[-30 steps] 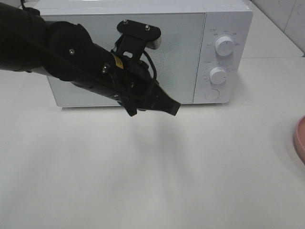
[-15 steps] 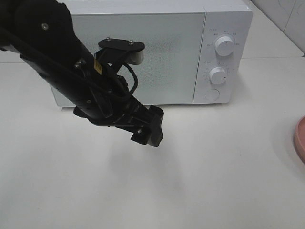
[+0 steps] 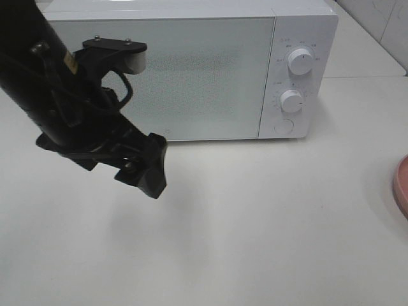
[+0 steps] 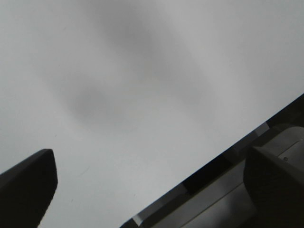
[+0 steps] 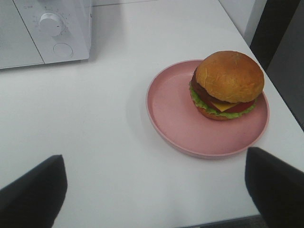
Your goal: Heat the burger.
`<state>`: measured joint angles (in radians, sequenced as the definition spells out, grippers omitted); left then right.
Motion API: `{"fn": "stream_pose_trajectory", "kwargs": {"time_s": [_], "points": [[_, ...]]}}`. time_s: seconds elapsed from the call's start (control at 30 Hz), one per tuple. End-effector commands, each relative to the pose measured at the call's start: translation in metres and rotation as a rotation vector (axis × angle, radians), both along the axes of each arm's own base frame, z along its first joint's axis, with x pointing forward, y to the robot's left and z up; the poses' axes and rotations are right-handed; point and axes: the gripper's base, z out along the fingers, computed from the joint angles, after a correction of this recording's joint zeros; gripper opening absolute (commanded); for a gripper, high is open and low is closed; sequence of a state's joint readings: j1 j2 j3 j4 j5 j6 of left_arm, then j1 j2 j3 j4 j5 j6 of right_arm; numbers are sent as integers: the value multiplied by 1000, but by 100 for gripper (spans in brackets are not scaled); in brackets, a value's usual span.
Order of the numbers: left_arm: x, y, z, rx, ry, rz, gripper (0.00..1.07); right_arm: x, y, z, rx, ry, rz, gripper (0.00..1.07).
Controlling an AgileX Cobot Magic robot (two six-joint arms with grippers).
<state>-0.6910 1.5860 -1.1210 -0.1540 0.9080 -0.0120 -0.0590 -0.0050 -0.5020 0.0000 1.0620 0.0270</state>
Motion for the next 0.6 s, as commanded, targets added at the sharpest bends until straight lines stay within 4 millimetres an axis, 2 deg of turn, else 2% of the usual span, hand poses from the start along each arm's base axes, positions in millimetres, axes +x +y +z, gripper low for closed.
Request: {"fn": "stream_pose_trajectory", "kwargs": {"time_s": [0.03, 0.1, 0.13, 0.2, 0.27, 0.3, 0.33, 0.4, 0.43, 0.47, 0.5, 0.53, 0.57, 0.6], "points": [[1, 25, 7, 59, 87, 58, 102, -2, 0, 0, -3, -26, -2, 98], [2, 33, 9, 71, 106, 75, 102, -2, 0, 0, -3, -26, -2, 98], [2, 47, 10, 94, 144, 109, 102, -2, 0, 0, -3, -26, -2, 98], [2, 54, 12, 101, 154, 129, 102, -2, 0, 0, -3, -26, -2, 98], [0, 76, 16, 116, 159, 172, 102, -2, 0, 0, -3, -26, -2, 98], [0, 76, 16, 116, 159, 172, 102, -2, 0, 0, -3, -26, -2, 98], [-4, 93, 17, 132, 151, 197, 102, -2, 0, 0, -3, -26, -2, 98], [-6, 100, 18, 138, 146, 211, 102, -2, 0, 0, -3, -26, -2, 98], [-10, 120, 17, 162, 133, 243, 102, -2, 0, 0, -3, -26, -2, 98], [-12, 128, 16, 181, 127, 256, 102, -2, 0, 0, -3, -26, -2, 98], [-12, 128, 16, 181, 127, 256, 102, -2, 0, 0, -3, -26, -2, 98], [-15, 147, 16, 205, 115, 301, 102, -2, 0, 0, -3, -26, -2, 98], [-16, 157, 16, 214, 108, 332, 102, -2, 0, 0, -3, -26, -2, 98], [-16, 157, 16, 214, 108, 332, 102, -2, 0, 0, -3, -26, -2, 98]]}}
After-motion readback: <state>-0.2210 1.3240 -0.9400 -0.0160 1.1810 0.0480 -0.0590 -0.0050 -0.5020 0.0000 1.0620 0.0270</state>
